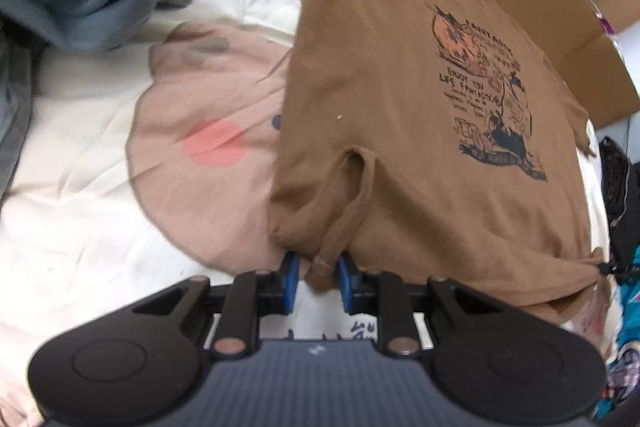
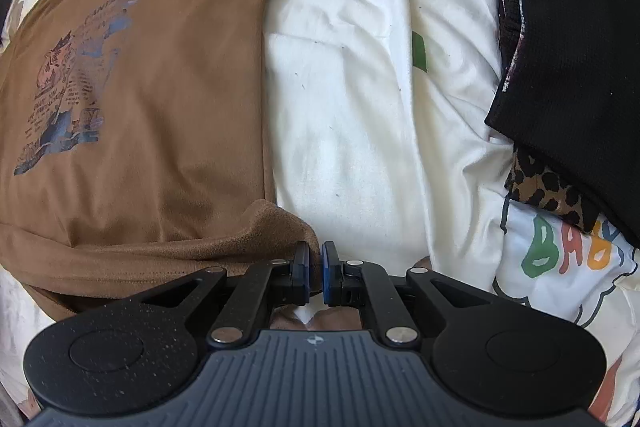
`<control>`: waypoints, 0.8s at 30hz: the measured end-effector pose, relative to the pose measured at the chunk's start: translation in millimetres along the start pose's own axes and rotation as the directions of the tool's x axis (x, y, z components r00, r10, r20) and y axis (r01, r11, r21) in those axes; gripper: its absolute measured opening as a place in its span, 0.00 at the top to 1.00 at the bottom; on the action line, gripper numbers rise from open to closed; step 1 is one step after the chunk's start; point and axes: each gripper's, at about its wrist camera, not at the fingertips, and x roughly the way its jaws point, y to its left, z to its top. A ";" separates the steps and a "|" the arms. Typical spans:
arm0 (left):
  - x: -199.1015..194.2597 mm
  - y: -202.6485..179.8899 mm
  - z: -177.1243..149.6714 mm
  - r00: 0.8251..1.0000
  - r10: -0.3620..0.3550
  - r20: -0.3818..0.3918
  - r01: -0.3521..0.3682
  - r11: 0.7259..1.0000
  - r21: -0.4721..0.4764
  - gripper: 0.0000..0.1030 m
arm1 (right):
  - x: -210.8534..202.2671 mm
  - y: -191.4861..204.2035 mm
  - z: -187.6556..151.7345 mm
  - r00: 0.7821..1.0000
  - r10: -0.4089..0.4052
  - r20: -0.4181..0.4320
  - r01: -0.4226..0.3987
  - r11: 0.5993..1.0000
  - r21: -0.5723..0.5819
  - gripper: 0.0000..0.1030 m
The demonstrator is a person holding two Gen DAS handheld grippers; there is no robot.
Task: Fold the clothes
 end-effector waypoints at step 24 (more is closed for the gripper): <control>-8.9 -10.7 -16.2 1.000 -0.013 -0.012 0.012 0.994 -0.108 0.94 | -12.9 -4.2 -16.6 0.999 0.031 0.014 -0.031 0.999 0.014 0.96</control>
